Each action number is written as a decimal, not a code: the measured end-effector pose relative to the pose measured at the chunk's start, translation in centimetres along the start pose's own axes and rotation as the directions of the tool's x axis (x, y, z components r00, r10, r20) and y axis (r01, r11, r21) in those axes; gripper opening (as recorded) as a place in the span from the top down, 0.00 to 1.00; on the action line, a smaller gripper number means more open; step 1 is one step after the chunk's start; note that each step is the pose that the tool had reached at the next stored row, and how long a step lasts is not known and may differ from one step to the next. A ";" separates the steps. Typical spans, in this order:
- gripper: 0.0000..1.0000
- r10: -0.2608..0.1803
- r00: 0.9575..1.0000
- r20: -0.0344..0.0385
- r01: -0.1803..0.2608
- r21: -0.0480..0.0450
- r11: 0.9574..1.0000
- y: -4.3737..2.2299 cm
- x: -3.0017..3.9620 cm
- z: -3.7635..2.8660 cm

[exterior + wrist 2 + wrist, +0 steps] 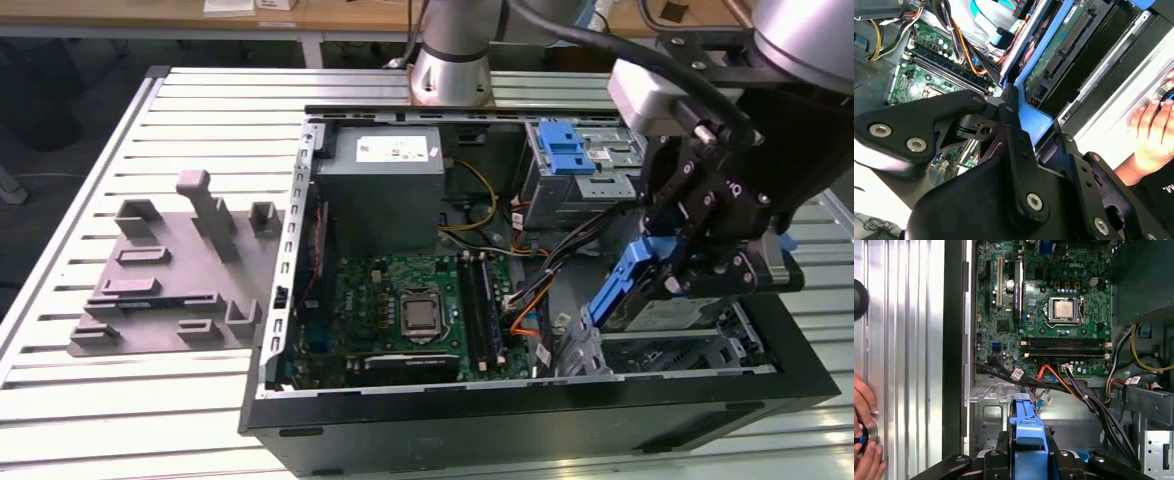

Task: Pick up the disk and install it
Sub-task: 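Insert the disk into the insertion slot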

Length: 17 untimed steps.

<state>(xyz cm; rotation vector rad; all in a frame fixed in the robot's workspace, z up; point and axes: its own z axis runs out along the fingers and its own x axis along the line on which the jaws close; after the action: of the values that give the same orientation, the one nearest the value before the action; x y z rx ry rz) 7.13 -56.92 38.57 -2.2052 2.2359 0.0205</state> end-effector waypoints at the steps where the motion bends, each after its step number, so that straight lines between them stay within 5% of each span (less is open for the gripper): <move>1: 0.64 0.000 1.000 0.000 0.000 0.000 1.000 -0.01 0.00 0.16; 10: 0.64 0.000 1.000 0.000 0.000 0.000 1.000 -0.02 0.03 1.47; 17: 0.64 0.000 1.000 0.000 0.000 0.000 1.000 -0.02 0.03 1.49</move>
<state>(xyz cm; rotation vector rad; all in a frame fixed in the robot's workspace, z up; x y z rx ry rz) 7.14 -56.94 37.08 -2.2051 2.2356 0.0209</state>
